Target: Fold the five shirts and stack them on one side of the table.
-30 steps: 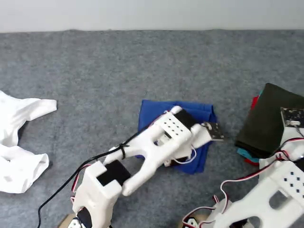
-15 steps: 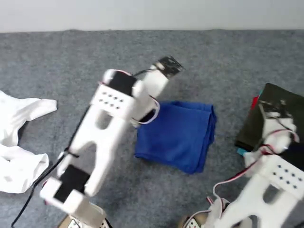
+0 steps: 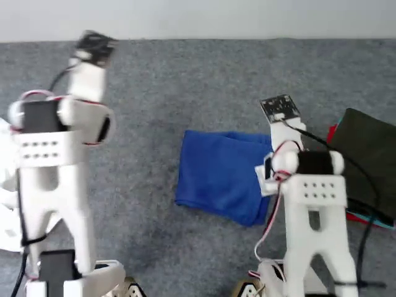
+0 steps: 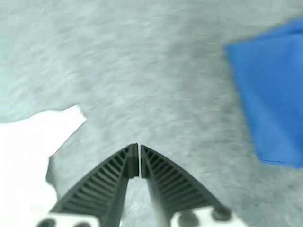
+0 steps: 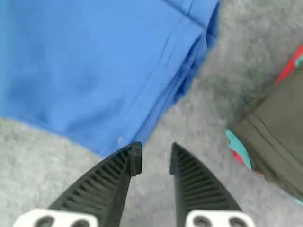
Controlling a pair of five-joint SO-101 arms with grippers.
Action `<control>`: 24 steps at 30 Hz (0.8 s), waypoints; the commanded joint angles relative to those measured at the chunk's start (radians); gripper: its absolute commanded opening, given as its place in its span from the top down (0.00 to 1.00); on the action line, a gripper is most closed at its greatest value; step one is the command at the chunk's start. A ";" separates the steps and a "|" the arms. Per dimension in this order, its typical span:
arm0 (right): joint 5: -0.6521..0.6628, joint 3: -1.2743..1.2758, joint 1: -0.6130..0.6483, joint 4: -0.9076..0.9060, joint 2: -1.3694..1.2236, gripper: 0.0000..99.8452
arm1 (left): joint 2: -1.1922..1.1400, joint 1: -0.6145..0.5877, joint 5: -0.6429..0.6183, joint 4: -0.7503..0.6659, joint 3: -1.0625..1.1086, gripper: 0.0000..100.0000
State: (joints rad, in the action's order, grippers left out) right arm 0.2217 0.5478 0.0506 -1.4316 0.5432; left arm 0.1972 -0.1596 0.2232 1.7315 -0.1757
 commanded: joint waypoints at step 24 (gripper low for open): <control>-0.086 -0.057 0.012 0.507 -0.383 0.87 | 0.072 -0.204 0.115 0.012 0.143 0.99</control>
State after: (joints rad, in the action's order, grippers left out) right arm 0.1465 0.5478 0.0583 -0.9498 0.1672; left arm 0.2325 -0.3575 0.3307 1.7331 -0.0437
